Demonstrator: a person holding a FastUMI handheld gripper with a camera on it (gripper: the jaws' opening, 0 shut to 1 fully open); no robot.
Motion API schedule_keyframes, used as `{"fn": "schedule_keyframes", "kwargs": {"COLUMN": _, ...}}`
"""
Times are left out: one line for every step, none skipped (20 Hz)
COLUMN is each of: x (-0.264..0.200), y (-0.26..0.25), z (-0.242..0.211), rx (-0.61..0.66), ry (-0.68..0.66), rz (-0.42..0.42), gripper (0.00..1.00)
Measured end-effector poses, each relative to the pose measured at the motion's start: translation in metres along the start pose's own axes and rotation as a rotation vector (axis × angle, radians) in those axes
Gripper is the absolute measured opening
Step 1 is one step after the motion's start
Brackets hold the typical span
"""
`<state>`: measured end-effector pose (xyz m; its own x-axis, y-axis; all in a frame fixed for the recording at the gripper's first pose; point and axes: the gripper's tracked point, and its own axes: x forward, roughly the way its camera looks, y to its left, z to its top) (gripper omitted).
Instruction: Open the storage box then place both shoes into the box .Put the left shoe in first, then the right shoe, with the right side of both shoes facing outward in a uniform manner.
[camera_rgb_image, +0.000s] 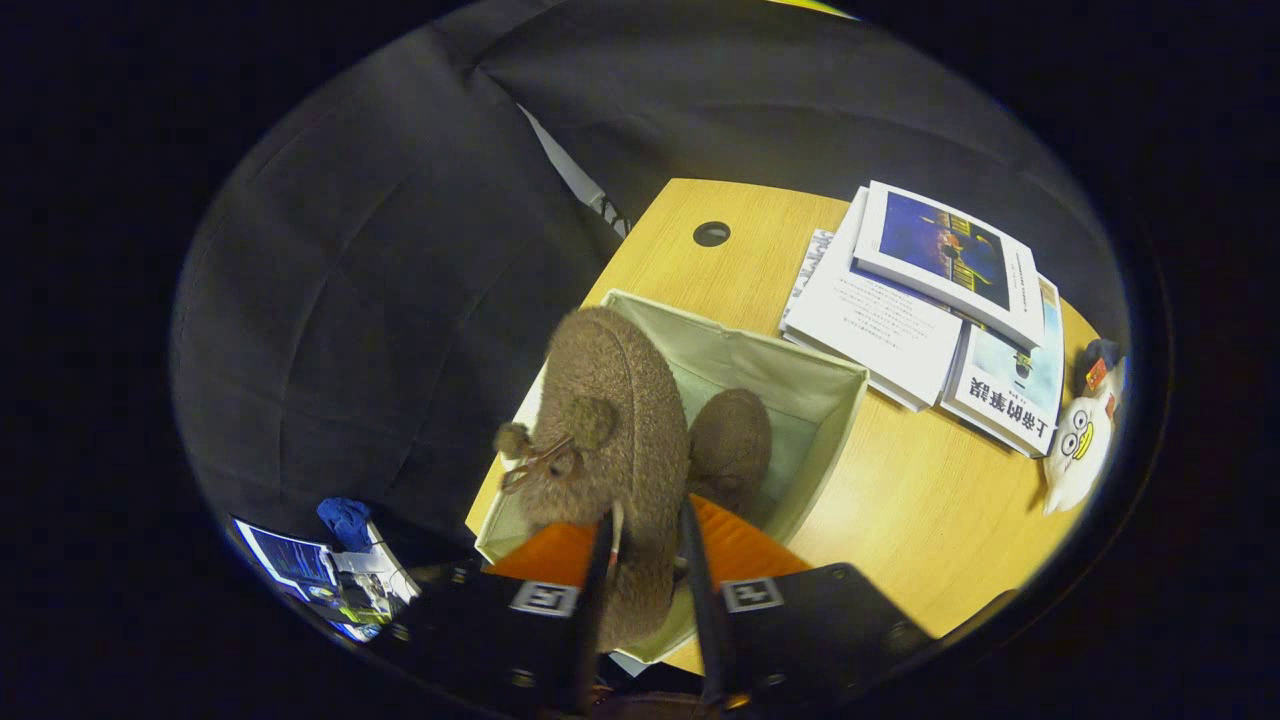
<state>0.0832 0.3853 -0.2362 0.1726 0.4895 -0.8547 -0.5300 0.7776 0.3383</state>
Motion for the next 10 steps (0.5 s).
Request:
{"fn": "schedule_keyframes", "kwargs": {"x": -0.010, "y": -0.006, "z": 0.005, "rx": -0.012, "ry": -0.034, "rz": -0.014, "gripper": 0.75}}
{"fn": "schedule_keyframes", "kwargs": {"x": -0.021, "y": -0.007, "z": 0.016, "rx": -0.020, "ry": -0.061, "rz": -0.019, "gripper": 1.00}}
{"fn": "schedule_keyframes", "kwargs": {"x": -0.005, "y": -0.010, "z": 0.012, "rx": -0.020, "ry": -0.084, "rz": -0.015, "gripper": 0.98}}
{"fn": "schedule_keyframes", "kwargs": {"x": -0.013, "y": -0.012, "z": 0.015, "rx": -0.016, "ry": -0.108, "rz": -0.012, "gripper": 0.98}}
{"fn": "schedule_keyframes", "kwargs": {"x": -0.022, "y": -0.015, "z": 0.017, "rx": -0.018, "ry": -0.127, "rz": -0.013, "gripper": 0.98}}
{"fn": "schedule_keyframes", "kwargs": {"x": -0.031, "y": -0.018, "z": 0.019, "rx": -0.020, "ry": -0.151, "rz": -0.011, "gripper": 0.98}}
{"fn": "schedule_keyframes", "kwargs": {"x": -0.041, "y": -0.021, "z": 0.019, "rx": -0.017, "ry": -0.175, "rz": -0.009, "gripper": 0.98}}
{"fn": "schedule_keyframes", "kwargs": {"x": -0.052, "y": -0.023, "z": 0.019, "rx": -0.013, "ry": -0.202, "rz": -0.004, "gripper": 0.98}}
{"fn": "schedule_keyframes", "kwargs": {"x": -0.064, "y": -0.027, "z": 0.020, "rx": -0.009, "ry": -0.235, "rz": -0.004, "gripper": 0.98}}
{"fn": "schedule_keyframes", "kwargs": {"x": -0.079, "y": -0.034, "z": 0.018, "rx": -0.009, "ry": -0.269, "rz": -0.020, "gripper": 0.98}}
